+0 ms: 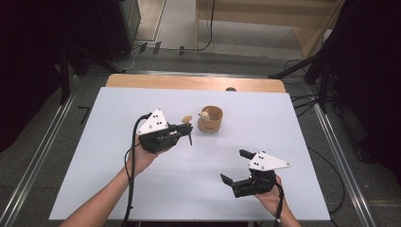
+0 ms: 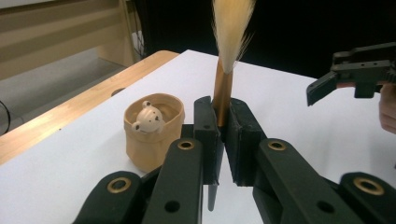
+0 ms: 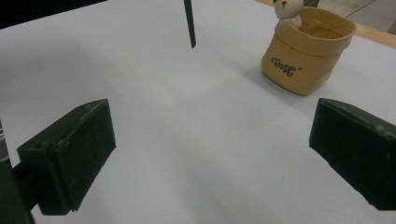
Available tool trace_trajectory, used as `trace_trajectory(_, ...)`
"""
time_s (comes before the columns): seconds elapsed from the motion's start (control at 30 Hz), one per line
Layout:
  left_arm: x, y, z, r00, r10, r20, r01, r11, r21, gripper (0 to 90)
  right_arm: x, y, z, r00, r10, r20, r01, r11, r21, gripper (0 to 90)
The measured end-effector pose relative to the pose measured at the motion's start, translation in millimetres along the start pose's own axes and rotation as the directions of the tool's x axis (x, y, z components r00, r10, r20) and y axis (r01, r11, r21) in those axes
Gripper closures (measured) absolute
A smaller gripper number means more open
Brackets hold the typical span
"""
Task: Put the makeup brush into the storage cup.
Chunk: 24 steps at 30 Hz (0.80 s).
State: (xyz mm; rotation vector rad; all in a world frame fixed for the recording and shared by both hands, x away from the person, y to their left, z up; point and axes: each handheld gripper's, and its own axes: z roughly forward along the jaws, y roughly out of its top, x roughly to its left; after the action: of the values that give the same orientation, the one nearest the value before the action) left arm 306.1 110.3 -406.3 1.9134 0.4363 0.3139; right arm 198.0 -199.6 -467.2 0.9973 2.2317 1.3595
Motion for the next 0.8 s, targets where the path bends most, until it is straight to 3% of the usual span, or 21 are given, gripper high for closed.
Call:
trace_trajectory(0.23,4.2,6.1,0.2,0.9998,0.012,-0.014,-0.012,0.9999,0.0,84.3,-3.6,-8.3,-9.7,0.9999,-0.01,-0.005,0.009,1.0,-0.017,1.0)
trace_trajectory(0.8,14.5,11.1,6.2,0.9987,0.006,-0.051,-0.005,0.9999,0.01,84.3,-16.1,-23.7,-31.7,0.9986,-0.002,0.053,0.004,0.999,-0.039,1.1)
